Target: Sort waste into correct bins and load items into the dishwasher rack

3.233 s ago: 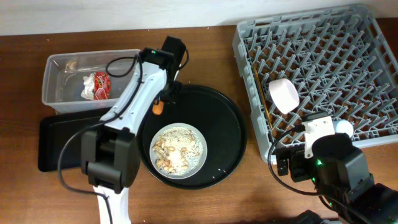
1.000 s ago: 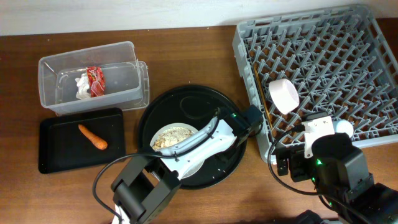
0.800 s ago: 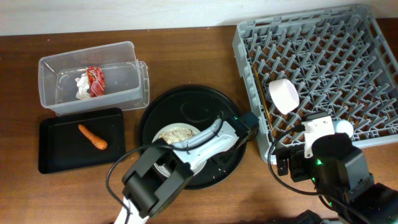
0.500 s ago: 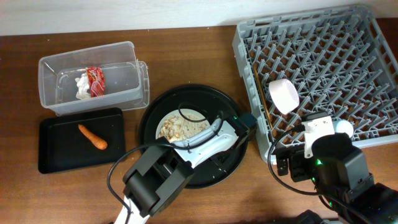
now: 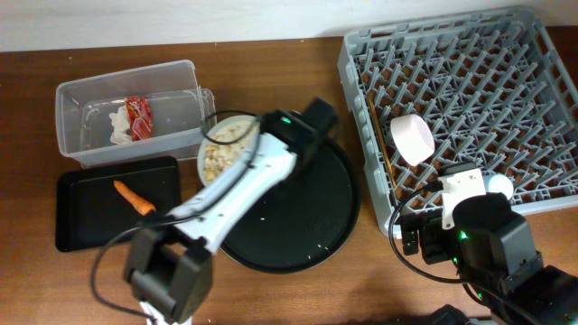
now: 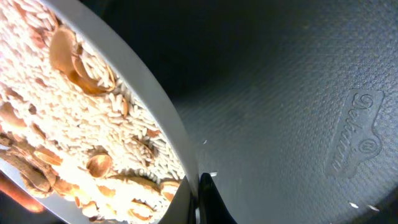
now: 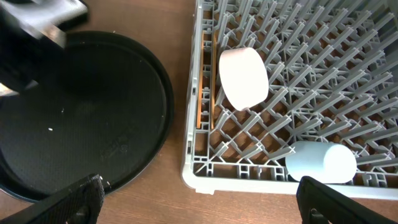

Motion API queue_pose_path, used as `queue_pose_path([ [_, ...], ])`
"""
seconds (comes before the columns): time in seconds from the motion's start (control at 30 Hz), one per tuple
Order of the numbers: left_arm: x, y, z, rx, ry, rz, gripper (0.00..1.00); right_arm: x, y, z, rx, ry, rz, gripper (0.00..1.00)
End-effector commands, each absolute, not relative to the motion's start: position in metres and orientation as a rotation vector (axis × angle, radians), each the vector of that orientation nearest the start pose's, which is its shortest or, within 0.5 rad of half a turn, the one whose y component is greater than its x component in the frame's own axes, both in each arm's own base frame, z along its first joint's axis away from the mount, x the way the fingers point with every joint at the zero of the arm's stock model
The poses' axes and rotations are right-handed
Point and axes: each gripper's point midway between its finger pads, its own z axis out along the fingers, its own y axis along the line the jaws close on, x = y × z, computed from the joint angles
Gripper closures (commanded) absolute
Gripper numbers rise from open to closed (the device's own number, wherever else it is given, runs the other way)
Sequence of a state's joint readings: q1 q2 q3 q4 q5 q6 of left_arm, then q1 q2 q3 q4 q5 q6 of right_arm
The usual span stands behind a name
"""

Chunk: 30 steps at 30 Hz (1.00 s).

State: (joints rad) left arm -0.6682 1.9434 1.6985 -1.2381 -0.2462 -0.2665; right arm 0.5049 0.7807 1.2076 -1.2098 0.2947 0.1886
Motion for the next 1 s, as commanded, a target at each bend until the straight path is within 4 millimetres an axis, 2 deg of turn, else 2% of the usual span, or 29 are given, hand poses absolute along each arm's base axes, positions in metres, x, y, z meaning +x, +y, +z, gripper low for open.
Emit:
queue_pose_path([
  [0.0,0.341,-0.177,0.151,0.267,2.929,0.078,1.0,0.199,0.054,0.288,-0.21,2.299,0.013,0.02],
  [0.03,0.341,-0.167,0.154,0.217,2.948,0.056,1.0,0.199,0.054,0.288,-0.21,2.299,0.013,0.02],
  [0.2,0.339,-0.09,0.154,-0.119,3.071,0.072,1.0,0.199,0.054,0.288,-0.21,2.299,0.013,0.02],
  [0.27,0.34,-0.069,0.154,-0.234,3.091,0.032,1.0,0.199,0.054,0.288,-0.21,2.299,0.013,0.02],
  [0.43,0.355,-0.045,0.161,-0.309,3.054,-0.45,1.0,0.199,0.054,0.288,-0.21,2.299,0.013,0.02],
  [0.53,0.362,-0.033,0.174,-0.303,2.959,-0.734,1.0,0.199,0.054,0.288,-0.21,2.299,0.013,0.02],
  [0.6,0.365,-0.027,0.19,-0.268,2.856,-0.914,1.0,0.199,0.054,0.288,-0.21,2.299,0.013,0.02],
  [0.77,0.36,-0.007,0.216,-0.248,2.709,-1.054,1.0,0.199,0.054,0.288,-0.21,2.299,0.013,0.02],
  [0.97,0.341,0.02,0.248,-0.258,2.512,-1.258,1.0,0.199,0.054,0.288,-0.21,2.299,0.013,0.02],
])
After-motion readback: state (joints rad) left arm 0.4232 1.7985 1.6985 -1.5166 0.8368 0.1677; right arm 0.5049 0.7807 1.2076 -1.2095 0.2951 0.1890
